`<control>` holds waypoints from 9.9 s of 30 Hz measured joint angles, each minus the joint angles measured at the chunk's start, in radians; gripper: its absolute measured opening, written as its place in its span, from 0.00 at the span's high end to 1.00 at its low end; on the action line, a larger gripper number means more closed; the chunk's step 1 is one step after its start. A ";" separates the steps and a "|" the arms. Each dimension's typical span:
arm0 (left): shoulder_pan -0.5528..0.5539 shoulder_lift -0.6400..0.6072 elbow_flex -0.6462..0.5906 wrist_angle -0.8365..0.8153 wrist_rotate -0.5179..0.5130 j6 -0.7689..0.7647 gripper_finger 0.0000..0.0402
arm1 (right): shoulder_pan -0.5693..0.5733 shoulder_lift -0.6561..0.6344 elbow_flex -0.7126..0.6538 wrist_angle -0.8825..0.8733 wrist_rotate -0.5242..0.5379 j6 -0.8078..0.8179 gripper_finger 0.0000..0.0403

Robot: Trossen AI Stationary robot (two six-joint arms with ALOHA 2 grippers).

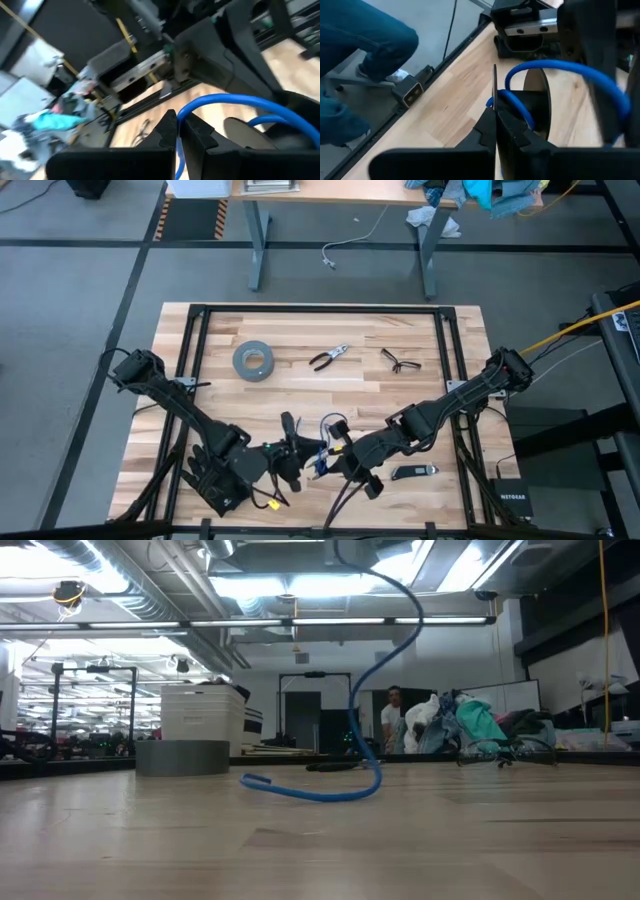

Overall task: Coil cords
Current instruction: Coil the blue wire cable onto the black spool

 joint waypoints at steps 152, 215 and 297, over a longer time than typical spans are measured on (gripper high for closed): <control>-0.053 -0.117 0.089 -0.614 0.175 -0.427 0.98 | 0.051 -0.067 0.001 -0.175 0.253 0.123 1.00; 0.115 -0.002 0.160 -0.456 0.463 0.022 0.78 | 0.014 0.015 -0.001 0.105 -0.412 -0.095 1.00; 0.121 0.296 0.156 -0.448 0.601 -0.395 0.99 | 0.186 -0.104 -0.001 0.090 0.189 -0.111 1.00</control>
